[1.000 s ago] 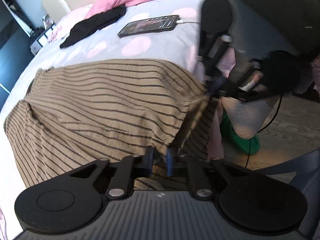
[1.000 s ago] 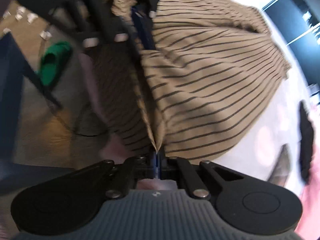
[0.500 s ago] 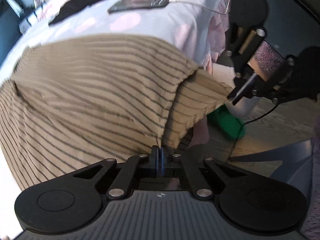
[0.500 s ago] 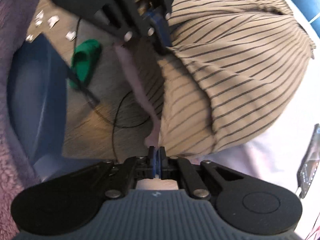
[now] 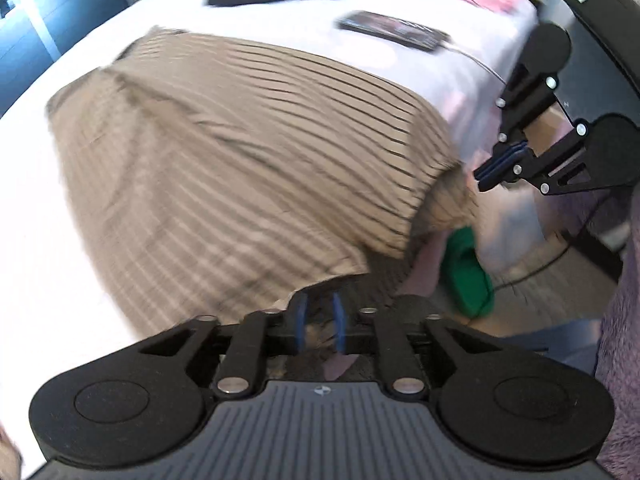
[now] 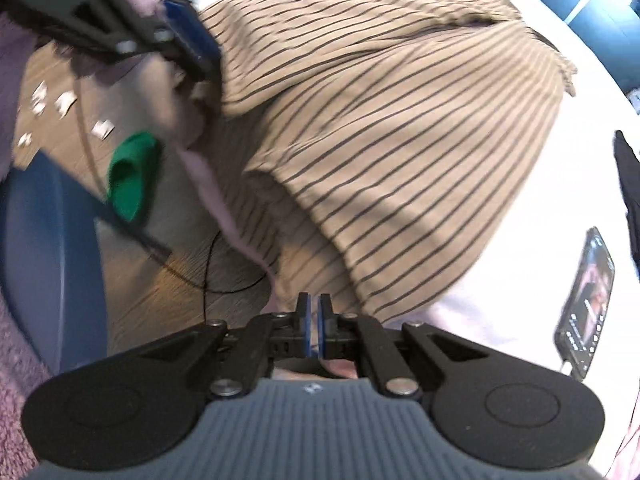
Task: Fold clothes
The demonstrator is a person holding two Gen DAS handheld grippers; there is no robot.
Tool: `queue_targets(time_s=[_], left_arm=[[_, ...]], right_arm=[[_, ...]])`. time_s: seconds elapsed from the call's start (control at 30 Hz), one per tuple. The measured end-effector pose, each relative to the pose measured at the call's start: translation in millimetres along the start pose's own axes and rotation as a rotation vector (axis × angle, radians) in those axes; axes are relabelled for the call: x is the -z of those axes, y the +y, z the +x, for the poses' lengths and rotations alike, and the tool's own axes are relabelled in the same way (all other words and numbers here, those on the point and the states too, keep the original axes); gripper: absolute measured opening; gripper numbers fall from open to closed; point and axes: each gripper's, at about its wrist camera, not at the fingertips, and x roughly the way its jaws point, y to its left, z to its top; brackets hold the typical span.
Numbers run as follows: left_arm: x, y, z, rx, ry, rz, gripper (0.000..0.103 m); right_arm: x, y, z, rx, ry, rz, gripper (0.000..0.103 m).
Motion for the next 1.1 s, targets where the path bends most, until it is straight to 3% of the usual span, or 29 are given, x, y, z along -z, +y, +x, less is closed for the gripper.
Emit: queue_targets(time_s=[0.03,0.1,0.23,0.4,0.5,0.6,0.73,1.1], left_arm=[[2,5,-4,-0.009,-0.009,-0.031,0.028],[7,15,-14,-0.016,-0.021,-0.092,0.042],[18,37,-28,-0.016,-0.011,-0.205,0.049],[37,67,-30,0.004,0.012,-0.399,0.049],[54,84,-19,0.022,0.07,-0.516,0.048],[64,99,-10,0.057,0.078,-0.622,0.047],[66,107,-5,0.105,0.056,-0.678,0.047],[61,102,25,0.138,0.082,-0.647,0.047]], right_arm=[[-2,-5,-1,0.006,-0.006,0.019,0.008],[-6,-18,-4,0.011,-0.018,0.07,0.023],[-7,-43,-6,0.012,-0.037,0.21,0.028],[-3,-80,-7,-0.007,-0.033,0.439,0.029],[3,-99,-3,-0.027,-0.034,0.565,0.033],[7,-106,6,-0.087,-0.026,0.641,0.036],[7,-108,20,-0.134,-0.007,0.664,0.037],[2,-98,46,-0.189,0.039,0.683,0.035]])
